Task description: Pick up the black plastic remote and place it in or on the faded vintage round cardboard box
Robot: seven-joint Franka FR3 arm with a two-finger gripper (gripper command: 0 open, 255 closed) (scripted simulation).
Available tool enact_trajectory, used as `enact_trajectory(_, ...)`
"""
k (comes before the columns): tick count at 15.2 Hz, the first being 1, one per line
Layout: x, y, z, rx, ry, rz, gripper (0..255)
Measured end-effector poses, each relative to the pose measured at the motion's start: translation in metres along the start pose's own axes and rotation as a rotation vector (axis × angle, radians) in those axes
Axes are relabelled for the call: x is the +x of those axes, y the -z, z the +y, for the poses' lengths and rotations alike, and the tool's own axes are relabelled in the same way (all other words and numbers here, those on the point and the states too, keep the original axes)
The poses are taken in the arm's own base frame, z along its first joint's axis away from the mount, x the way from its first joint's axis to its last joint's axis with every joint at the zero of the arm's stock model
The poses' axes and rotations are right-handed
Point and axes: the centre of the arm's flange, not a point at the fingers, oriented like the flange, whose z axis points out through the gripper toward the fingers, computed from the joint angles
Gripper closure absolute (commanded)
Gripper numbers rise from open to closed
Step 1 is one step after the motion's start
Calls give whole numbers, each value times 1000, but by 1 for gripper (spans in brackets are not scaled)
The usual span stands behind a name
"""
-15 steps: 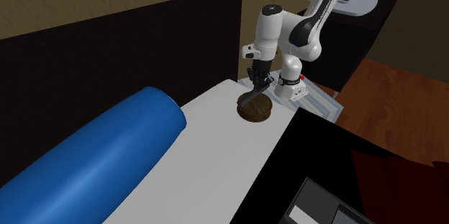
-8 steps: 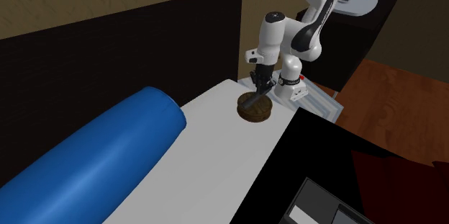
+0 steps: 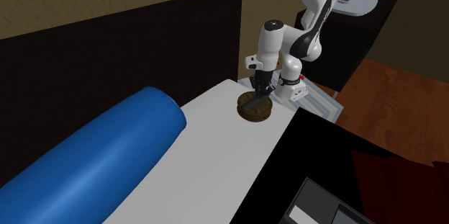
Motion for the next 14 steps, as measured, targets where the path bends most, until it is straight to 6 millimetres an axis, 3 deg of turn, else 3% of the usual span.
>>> enact_trajectory(3,0,-1,0,0,0,-1,255)
enact_trajectory(4,0,-1,0,0,0,-2,0)
enact_trajectory(10,-1,-1,0,0,0,-2,0)
enact_trajectory(14,0,37,-1,0,0,0,0)
